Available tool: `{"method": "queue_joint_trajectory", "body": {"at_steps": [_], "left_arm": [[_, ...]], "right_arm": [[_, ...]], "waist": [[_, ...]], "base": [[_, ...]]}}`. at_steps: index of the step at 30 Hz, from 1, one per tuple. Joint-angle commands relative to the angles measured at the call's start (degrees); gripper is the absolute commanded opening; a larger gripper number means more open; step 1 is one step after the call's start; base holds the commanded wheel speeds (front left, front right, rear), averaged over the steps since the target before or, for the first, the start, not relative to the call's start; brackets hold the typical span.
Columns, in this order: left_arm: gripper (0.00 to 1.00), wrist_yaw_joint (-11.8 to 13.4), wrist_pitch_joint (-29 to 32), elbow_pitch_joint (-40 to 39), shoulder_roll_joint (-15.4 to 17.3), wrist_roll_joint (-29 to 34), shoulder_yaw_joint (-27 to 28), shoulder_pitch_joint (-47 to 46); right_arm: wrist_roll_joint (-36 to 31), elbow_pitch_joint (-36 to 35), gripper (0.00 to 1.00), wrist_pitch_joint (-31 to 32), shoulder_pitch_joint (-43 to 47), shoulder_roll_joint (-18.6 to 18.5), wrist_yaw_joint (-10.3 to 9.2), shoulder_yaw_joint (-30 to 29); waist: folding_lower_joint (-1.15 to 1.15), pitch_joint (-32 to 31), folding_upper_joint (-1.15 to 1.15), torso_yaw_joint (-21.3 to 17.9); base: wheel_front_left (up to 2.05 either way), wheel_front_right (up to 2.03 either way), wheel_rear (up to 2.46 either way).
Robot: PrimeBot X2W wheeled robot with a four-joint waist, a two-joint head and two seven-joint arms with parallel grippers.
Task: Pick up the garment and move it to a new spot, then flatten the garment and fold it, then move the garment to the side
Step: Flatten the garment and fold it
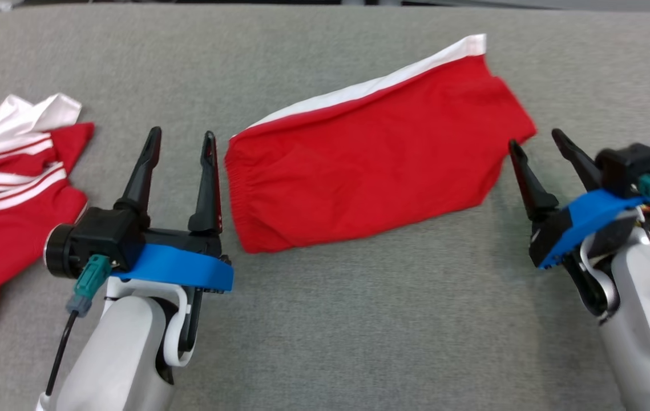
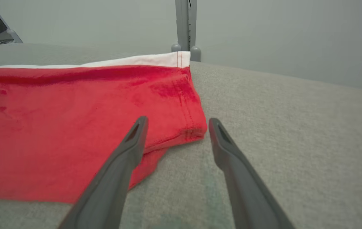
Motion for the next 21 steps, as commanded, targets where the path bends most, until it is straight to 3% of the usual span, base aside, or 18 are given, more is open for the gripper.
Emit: {"method": "queue_joint_trajectory", "body": {"at_steps": [1,10,11,12,21], "left_arm": [[1.0,-0.3,-0.6,0.6,-0.2,0.1,-0.2,-1.2],[1.0,-0.9,-2.3,3.1,-1.2,-0.1,-0.4,-2.4],[1.0,-0.9,-2.4,3.4,-1.1,-0.1,-0.3,-2.4],[1.0,-1.0,-2.4,3.6,-1.1,-0.2,-0.3,-2.4],[1.0,-1.1,-2.9,4.9,-1.0,-0.5,-0.6,-0.7]], "right_arm": [[0.3,3.2,1.0,0.3,-2.7,-0.5,0.0,0.8],[1.6,18.4,1.0,3.6,-9.9,0.6,0.0,4.7],[2.2,18.9,0.37,3.9,-10.4,0.9,0.01,5.3],[2.5,19.4,0.0,4.4,-10.6,0.9,0.02,5.9],[5.5,17.6,0.0,0.7,-8.0,1.1,0.0,5.0]], "waist": [[-0.01,2.8,-0.01,2.8],[-0.01,3.5,-0.01,3.9],[-0.01,3.3,-0.01,3.8],[-0.01,3.2,-0.01,3.7],[-0.01,-0.3,-0.01,1.9]], "base": [[0.0,0.0,0.0],[0.0,0.0,0.0],[0.0,0.0,0.0],[0.0,0.0,0.0],[0.0,0.0,0.0]]}}
